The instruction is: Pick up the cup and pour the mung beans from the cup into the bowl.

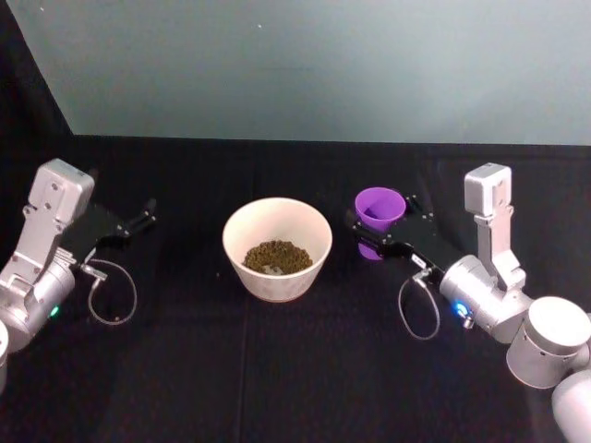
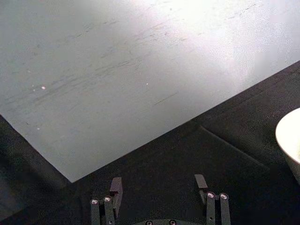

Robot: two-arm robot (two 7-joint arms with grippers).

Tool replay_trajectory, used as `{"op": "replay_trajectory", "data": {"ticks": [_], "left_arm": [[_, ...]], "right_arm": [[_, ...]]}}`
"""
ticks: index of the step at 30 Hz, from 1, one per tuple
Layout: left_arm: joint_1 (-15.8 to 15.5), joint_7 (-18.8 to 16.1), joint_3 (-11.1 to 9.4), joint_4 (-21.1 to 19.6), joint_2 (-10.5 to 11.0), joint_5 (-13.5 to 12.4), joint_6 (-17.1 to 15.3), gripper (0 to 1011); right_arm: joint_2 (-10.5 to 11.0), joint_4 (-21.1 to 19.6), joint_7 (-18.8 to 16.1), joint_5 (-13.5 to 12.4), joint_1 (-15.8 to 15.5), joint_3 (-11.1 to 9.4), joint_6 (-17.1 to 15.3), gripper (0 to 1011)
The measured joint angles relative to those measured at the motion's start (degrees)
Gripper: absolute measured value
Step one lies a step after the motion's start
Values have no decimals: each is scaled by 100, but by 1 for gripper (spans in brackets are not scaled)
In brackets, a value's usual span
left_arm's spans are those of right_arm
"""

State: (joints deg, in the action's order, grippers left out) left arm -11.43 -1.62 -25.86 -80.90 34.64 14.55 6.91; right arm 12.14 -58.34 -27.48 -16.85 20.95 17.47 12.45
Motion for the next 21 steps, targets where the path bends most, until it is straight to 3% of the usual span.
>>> {"op": "replay_trajectory", "data": {"ticks": [3, 9, 21], "left_arm": [[0, 0, 0, 0, 0, 0, 0, 1000], [0, 0, 0, 0, 0, 0, 0, 1000], [0, 0, 0, 0, 0, 0, 0, 1000]], "right_arm": [[8, -32, 18, -23, -7, 4, -1, 1003], [40, -214, 74, -50, -73, 2, -33, 1003], [230, -1321, 337, -97, -413, -72, -308, 1003]]}}
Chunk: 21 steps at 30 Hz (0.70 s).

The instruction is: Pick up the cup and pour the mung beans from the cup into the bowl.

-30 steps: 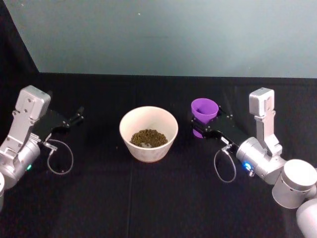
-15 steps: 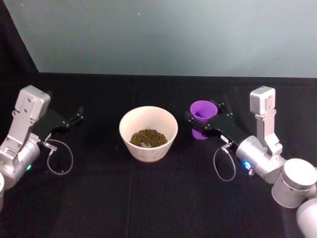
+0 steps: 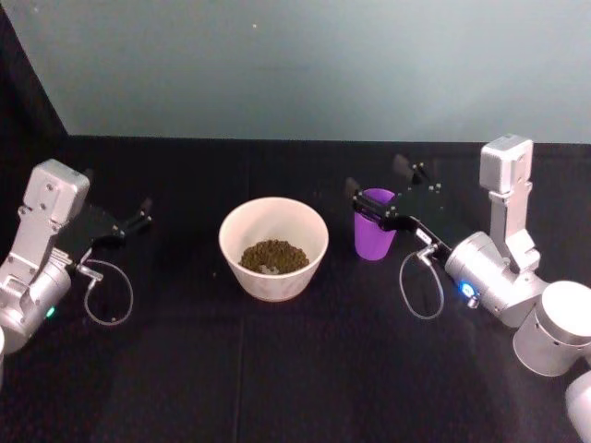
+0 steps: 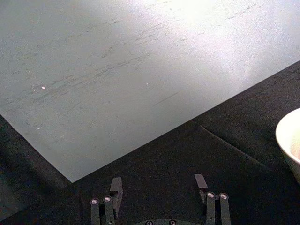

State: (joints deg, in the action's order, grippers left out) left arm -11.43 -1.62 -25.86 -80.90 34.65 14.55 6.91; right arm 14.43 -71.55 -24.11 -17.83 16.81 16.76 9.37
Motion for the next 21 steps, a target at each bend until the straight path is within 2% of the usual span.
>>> {"op": "replay_trajectory", "data": {"ticks": [5, 9, 16, 19, 20, 21], "left_arm": [[0, 0, 0, 0, 0, 0, 0, 1000], [0, 0, 0, 0, 0, 0, 0, 1000], [0, 0, 0, 0, 0, 0, 0, 1000], [0, 0, 0, 0, 0, 0, 0, 1000], [0, 0, 0, 0, 0, 0, 0, 1000], [0, 0, 0, 0, 0, 0, 0, 1000]], "right_arm": [[37, -200, 77, -1, -43, -12, -162, 1003], [91, -363, 266, 2, -63, -87, -348, 1003], [231, -586, 695, 274, -37, -246, -683, 1003], [290, -606, 920, 497, 2, -331, -801, 1003], [290, -606, 920, 497, 2, -331, -801, 1003], [304, -601, 1026, 633, 13, -348, -810, 1003]]}}
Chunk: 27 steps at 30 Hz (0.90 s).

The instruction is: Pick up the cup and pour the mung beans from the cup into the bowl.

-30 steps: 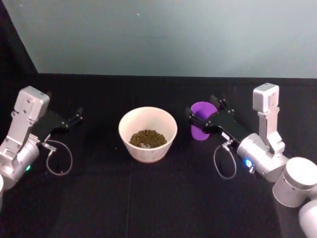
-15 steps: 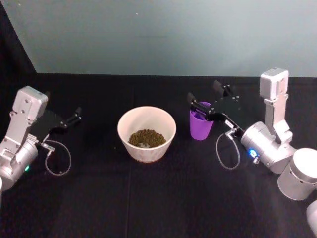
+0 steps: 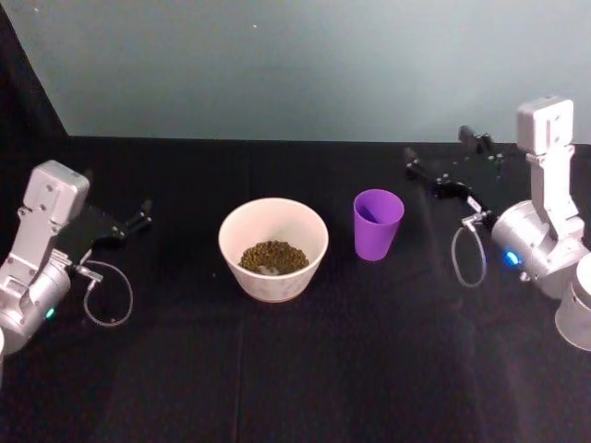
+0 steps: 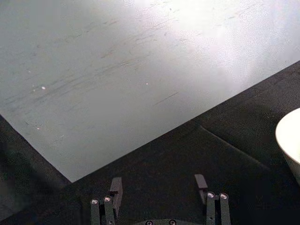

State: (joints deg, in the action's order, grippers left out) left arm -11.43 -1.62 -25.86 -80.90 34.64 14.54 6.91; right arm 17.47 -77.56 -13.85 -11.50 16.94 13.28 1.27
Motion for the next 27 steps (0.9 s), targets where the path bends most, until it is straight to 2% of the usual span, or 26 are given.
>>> {"op": "replay_trajectory", "data": {"ticks": [1, 5, 6, 10, 19, 27], "left_arm": [[0, 0, 0, 0, 0, 0, 0, 1000], [0, 0, 0, 0, 0, 0, 0, 1000], [0, 0, 0, 0, 0, 0, 0, 1000], [0, 0, 0, 0, 0, 0, 0, 1000], [0, 0, 0, 0, 0, 0, 0, 1000], [0, 0, 0, 0, 0, 0, 0, 1000]], "right_arm": [[8, 31, 135, 154, 9, -7, 0, 1003], [4, 131, 383, 433, 11, -19, 41, 1003], [-11, 207, 512, 568, 11, -23, 87, 1003], [-57, 431, 691, 795, 11, -37, 222, 1003], [-167, 890, 777, 1093, -5, -44, 508, 1003], [-255, 967, 779, 1223, -8, -102, 495, 1003]]}}
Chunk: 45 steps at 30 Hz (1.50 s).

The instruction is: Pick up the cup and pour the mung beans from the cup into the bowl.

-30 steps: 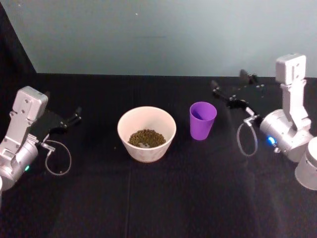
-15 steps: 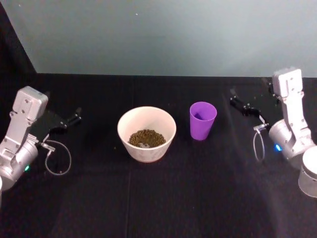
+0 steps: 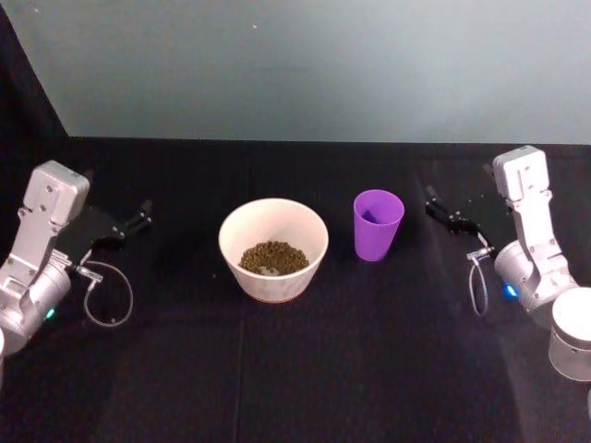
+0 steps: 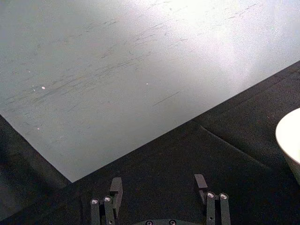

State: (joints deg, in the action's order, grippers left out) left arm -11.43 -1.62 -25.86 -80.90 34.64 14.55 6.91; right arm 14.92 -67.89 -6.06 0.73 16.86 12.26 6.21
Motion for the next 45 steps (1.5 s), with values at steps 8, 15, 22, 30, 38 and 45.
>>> {"op": "replay_trajectory", "data": {"ticks": [8, 15, 22, 30, 38, 45], "left_arm": [[0, 0, 0, 0, 0, 0, 0, 1000], [0, 0, 0, 0, 0, 0, 0, 1000], [0, 0, 0, 0, 0, 0, 0, 1000], [0, 0, 0, 0, 0, 0, 0, 1000], [0, 0, 0, 0, 0, 0, 0, 1000], [0, 0, 0, 0, 0, 0, 0, 1000]], "right_arm": [[-12, -7, -3, 26, -1, -4, -23, 1002], [-6, -12, -5, 13, -2, 1, -23, 1003], [-3, -16, -6, 6, -2, 5, -23, 1003], [1, -19, -9, 0, -1, 6, -23, 1003], [3, -19, -9, -4, -2, 6, -23, 1003], [3, -19, -11, -8, -2, 6, -22, 1002]]}}
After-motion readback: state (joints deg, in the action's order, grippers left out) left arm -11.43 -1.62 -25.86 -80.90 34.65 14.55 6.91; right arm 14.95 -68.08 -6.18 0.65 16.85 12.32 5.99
